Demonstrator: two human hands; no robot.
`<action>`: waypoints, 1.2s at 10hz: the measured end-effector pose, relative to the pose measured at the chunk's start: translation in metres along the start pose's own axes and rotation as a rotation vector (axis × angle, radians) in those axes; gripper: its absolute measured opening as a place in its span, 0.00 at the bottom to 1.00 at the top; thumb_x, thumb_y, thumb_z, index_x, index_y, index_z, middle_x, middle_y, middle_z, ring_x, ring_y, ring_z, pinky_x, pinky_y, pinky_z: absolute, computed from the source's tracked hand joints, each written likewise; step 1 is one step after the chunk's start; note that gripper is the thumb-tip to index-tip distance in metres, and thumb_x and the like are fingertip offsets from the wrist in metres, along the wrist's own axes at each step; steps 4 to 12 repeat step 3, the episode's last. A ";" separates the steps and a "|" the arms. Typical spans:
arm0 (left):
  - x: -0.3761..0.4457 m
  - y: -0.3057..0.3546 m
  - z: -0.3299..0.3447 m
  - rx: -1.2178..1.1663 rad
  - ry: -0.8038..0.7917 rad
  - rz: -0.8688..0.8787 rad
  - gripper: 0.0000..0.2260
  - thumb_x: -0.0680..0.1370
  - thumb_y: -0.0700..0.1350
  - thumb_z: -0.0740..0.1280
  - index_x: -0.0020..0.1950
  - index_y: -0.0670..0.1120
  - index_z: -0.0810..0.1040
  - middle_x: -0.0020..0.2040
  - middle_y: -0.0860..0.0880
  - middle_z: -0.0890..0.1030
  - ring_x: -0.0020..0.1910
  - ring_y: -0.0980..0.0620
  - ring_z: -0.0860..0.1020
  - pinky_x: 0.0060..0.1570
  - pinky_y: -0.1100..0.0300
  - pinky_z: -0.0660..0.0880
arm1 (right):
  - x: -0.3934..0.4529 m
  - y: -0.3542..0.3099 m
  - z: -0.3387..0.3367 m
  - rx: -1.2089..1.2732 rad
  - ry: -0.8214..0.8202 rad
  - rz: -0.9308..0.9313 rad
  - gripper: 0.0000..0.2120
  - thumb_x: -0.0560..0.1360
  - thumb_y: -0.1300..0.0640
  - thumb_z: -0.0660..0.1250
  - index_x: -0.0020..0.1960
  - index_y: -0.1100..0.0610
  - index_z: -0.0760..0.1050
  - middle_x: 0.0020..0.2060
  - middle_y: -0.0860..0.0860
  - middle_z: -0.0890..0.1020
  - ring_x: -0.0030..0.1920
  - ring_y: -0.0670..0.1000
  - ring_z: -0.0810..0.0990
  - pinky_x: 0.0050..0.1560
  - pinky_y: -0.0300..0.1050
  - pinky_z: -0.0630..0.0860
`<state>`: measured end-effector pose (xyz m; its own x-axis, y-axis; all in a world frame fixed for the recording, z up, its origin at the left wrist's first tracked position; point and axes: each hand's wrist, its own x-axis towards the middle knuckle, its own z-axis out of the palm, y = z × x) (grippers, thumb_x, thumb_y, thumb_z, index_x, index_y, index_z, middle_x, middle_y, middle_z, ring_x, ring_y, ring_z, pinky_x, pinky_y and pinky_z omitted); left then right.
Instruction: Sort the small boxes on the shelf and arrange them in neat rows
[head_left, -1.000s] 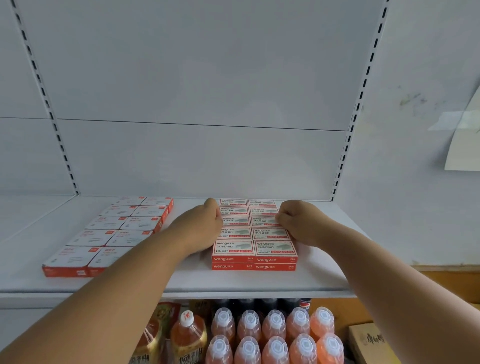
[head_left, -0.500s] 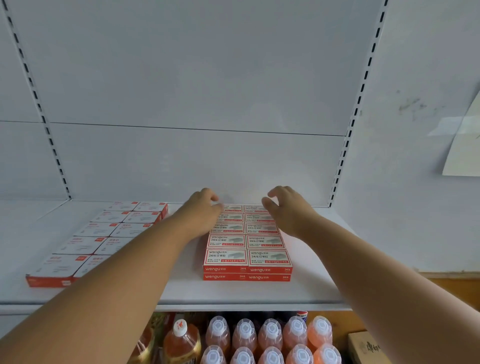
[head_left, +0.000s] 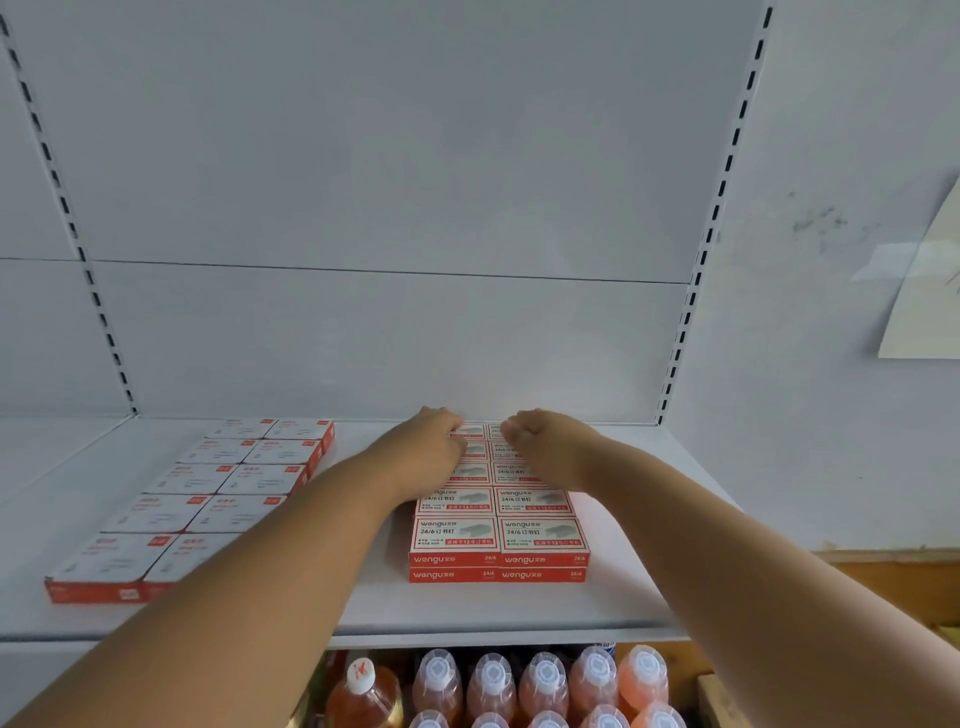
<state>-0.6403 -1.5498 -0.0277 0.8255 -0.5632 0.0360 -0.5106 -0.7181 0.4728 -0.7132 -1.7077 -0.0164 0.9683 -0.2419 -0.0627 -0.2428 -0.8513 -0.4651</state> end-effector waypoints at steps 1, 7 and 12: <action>-0.006 0.006 -0.005 0.054 0.078 0.046 0.24 0.83 0.50 0.57 0.79 0.52 0.57 0.79 0.51 0.58 0.75 0.48 0.64 0.70 0.54 0.65 | 0.000 -0.005 -0.004 -0.094 0.089 -0.040 0.21 0.83 0.45 0.49 0.62 0.55 0.74 0.63 0.53 0.76 0.61 0.53 0.74 0.64 0.50 0.70; -0.030 0.008 -0.016 0.138 0.234 0.203 0.18 0.81 0.47 0.60 0.72 0.53 0.70 0.71 0.52 0.72 0.66 0.49 0.72 0.64 0.53 0.72 | -0.023 -0.031 -0.007 -0.134 0.340 -0.128 0.22 0.82 0.47 0.55 0.73 0.54 0.67 0.73 0.49 0.69 0.73 0.52 0.66 0.71 0.47 0.62; -0.030 0.008 -0.016 0.138 0.234 0.203 0.18 0.81 0.47 0.60 0.72 0.53 0.70 0.71 0.52 0.72 0.66 0.49 0.72 0.64 0.53 0.72 | -0.023 -0.031 -0.007 -0.134 0.340 -0.128 0.22 0.82 0.47 0.55 0.73 0.54 0.67 0.73 0.49 0.69 0.73 0.52 0.66 0.71 0.47 0.62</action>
